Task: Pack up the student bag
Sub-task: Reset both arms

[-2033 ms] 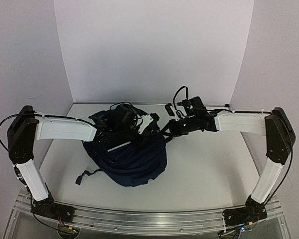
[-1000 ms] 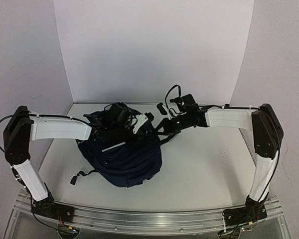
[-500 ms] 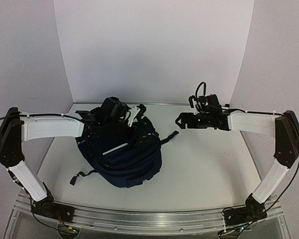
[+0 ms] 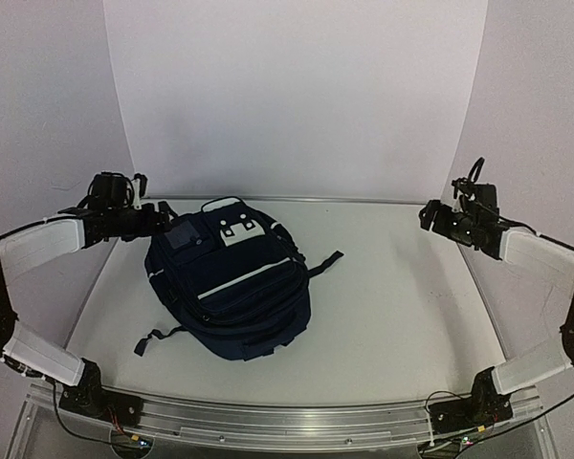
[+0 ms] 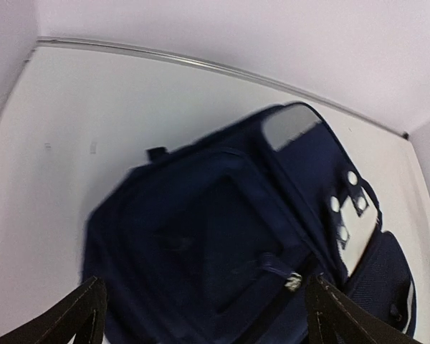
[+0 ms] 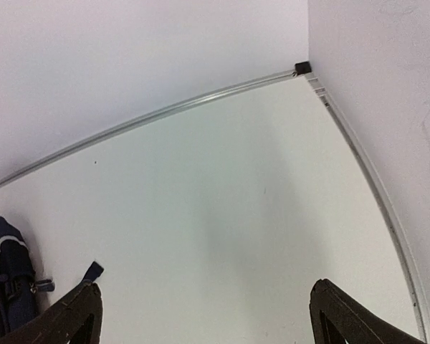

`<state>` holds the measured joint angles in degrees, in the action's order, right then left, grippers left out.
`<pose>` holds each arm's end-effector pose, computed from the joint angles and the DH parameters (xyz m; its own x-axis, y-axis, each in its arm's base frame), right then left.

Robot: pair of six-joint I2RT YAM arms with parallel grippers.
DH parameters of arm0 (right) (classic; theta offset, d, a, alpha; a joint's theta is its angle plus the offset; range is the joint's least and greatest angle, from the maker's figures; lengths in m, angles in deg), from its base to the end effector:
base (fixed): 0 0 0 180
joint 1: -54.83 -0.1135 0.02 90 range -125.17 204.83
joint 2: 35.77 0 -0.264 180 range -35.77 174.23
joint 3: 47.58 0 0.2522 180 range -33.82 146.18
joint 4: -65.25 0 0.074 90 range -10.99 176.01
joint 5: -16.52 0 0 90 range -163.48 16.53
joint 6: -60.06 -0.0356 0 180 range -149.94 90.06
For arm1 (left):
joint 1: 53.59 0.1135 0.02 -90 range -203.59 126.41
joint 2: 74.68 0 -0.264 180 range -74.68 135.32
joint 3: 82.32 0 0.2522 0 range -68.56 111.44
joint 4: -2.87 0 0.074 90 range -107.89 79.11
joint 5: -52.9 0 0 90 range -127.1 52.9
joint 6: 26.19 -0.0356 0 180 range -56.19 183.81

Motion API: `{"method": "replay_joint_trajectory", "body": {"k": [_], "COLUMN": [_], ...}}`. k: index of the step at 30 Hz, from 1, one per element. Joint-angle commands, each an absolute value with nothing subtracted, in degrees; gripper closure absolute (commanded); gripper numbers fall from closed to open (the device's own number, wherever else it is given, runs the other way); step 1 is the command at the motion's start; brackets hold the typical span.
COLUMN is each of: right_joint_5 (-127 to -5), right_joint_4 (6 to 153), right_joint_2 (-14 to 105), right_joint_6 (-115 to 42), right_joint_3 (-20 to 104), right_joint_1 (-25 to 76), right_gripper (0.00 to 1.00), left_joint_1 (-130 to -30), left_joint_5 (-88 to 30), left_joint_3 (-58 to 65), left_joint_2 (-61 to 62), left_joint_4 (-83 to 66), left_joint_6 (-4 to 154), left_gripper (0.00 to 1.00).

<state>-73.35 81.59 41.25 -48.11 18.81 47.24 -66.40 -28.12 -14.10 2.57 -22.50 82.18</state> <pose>0.3036 0.0405 0.2745 -0.4689 0.2521 -0.8465 0.0128 0.9602 0.2789 0.2922 -0.0721 0.2697 -0.6314 -0.1757 -0.7553 0.1534 0.9265 -0.3437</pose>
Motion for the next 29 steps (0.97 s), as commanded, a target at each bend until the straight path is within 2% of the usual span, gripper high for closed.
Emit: {"method": "replay_joint_trajectory", "body": {"k": [1,4,8,16,29], "right_joint_5": [-77.73,-80.58,-84.11,-84.98,-85.49], "right_joint_4": [78.34,72.16,61.99,40.15,39.40], "right_joint_2": [32.00,25.16,17.24,11.22,12.18], "right_joint_6": [-45.87,-44.19,-41.49,-39.85,-40.00], "right_joint_3": [16.46,12.44,4.57,-12.45,-13.97], "right_joint_1": [48.35,48.35,48.29,48.21,48.30], "right_gripper": [0.02,0.02,0.02,0.02,0.02], "left_joint_1": [-60.16,-59.82,-59.83,-59.80,-59.82], "left_joint_5": [-34.90,-44.16,-49.44,-52.93,-52.19], "left_joint_3": [-19.90,-26.93,-35.62,-44.71,-47.34], "left_joint_2": [-9.57,-18.20,-26.84,-28.74,-30.18], "left_joint_4": [-19.33,-12.67,-4.60,0.61,1.72], "left_joint_6": [84.28,81.29,76.26,75.84,76.35], "left_gripper": [0.02,0.01,0.00,0.00,0.00]}}
